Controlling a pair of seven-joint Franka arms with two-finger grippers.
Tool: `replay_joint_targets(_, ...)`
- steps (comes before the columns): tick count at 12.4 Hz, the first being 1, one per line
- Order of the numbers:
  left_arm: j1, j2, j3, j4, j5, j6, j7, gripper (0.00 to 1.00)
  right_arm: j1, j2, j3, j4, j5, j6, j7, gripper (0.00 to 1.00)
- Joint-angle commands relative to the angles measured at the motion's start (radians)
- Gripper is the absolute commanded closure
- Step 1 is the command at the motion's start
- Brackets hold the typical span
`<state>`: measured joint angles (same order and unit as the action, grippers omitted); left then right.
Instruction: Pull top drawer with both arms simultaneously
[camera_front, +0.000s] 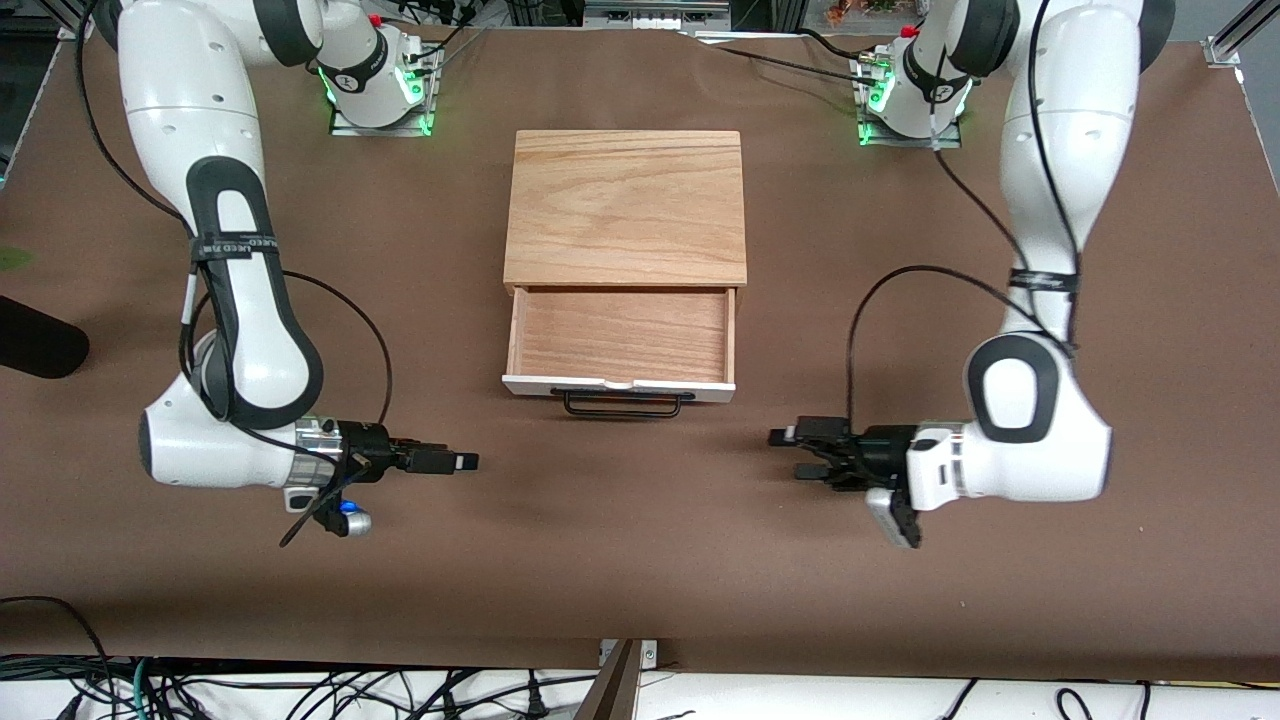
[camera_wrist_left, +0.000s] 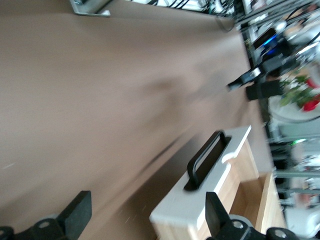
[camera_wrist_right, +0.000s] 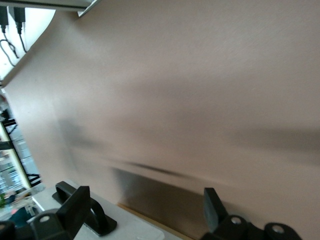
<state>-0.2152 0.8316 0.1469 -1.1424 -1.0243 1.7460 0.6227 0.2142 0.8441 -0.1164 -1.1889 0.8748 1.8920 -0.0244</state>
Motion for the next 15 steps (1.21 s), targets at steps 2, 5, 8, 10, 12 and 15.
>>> replay_joint_targets(2, 0.08, -0.147, 0.019, -0.034, 0.284, -0.17, -0.052, 0.0, -0.016, -0.13, -0.025, -0.055, -0.216, -0.065, 0.023, 0.0)
replay_joint_targets(5, 0.103, -0.254, 0.022, -0.046, 0.56, -0.241, -0.055, 0.0, -0.055, -0.313, -0.017, -0.193, -0.483, -0.102, 0.015, 0.0)
replay_joint_targets(8, 0.088, -0.398, 0.007, -0.105, 0.836, -0.246, -0.183, 0.0, -0.059, -0.436, -0.014, -0.204, -0.724, -0.204, 0.011, 0.0)
replay_joint_targets(10, 0.088, -0.521, -0.045, -0.216, 0.978, -0.255, -0.267, 0.0, -0.091, -0.525, -0.012, -0.25, -0.76, -0.217, 0.011, 0.0)
replay_joint_targets(12, 0.091, -0.63, -0.05, -0.313, 1.043, -0.241, -0.271, 0.0, -0.134, -0.601, -0.014, -0.273, -0.815, -0.215, 0.018, 0.0)
replay_joint_targets(15, 0.123, -0.785, -0.05, -0.477, 1.044, -0.101, -0.323, 0.0, -0.157, -0.721, -0.014, -0.308, -0.878, -0.218, 0.018, 0.0)
